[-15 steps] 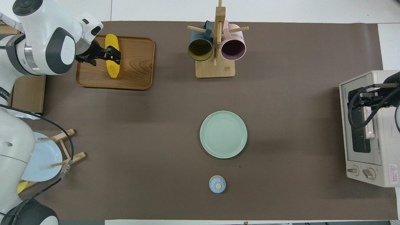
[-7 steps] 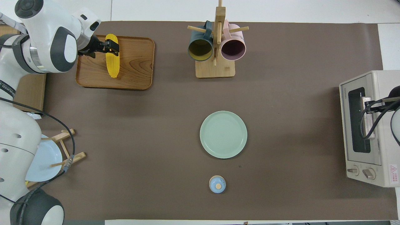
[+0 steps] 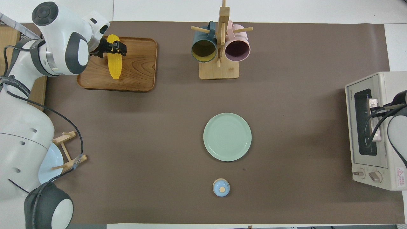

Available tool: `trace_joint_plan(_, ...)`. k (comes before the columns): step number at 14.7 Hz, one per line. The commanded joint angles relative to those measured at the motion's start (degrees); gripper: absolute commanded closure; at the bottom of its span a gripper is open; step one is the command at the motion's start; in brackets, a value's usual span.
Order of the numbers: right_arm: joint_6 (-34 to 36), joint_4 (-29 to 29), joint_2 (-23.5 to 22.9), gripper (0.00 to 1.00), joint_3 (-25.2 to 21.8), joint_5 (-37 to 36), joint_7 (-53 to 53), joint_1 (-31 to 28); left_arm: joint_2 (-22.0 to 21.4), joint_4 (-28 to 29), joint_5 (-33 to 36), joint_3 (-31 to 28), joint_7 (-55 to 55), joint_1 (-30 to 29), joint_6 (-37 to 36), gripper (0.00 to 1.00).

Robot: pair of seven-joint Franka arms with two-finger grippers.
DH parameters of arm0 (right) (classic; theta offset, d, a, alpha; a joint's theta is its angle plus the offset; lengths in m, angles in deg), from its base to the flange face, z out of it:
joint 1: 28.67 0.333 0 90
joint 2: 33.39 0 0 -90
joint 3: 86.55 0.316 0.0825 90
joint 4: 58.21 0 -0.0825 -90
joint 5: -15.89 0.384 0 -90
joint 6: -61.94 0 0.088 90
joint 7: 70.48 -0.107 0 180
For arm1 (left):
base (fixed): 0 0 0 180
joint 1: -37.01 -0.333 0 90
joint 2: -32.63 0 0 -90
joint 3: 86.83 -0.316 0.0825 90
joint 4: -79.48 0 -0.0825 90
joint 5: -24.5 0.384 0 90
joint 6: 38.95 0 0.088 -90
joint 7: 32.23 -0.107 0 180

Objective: Put corn in oven
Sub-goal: 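Reach the left gripper to the yellow corn and grasp it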

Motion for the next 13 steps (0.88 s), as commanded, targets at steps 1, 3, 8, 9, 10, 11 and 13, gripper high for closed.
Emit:
trace_joint_plan(1,-1.96,-3.24,1.70,1.00,0.53,-1.52,1.56,-1.25,1.53,-2.33,0.42,-0.97,0.15,0.90,0.57,0.02)
trace_joint_plan(3,-1.96,-3.32,1.61,1.00,0.53,-1.61,1.73,-1.25,1.53,-1.98,0.77,-1.15,0.06,0.81,1.62,0.17)
trace_joint_plan(8,-2.22,-4.73,1.35,1.00,0.71,-1.52,0.86,-0.55,1.53,-1.98,1.30,-1.15,0.06,0.55,0.84,1.00)
trace_joint_plan(9,-2.40,-5.17,1.35,1.00,0.71,-1.26,0.33,-0.37,1.45,-2.06,1.30,-1.23,0.15,0.63,0.57,1.00)
trace_joint_plan(10,-3.44,-5.43,1.00,1.00,0.71,-1.00,-0.45,-0.20,1.19,-2.07,1.21,-1.24,0.23,0.81,0.22,1.00)
trace_joint_plan(11,-4.24,-6.04,1.00,1.00,0.79,-0.91,-1.07,-0.02,0.49,-2.07,0.95,-1.15,0.32,0.81,-1.00,1.00)
trace_joint_plan(13,-5.38,-7.01,0.56,1.00,0.80,-0.82,-2.56,0.86,-3.27,-1.89,0.25,-1.15,0.50,0.90,-6.78,1.00)
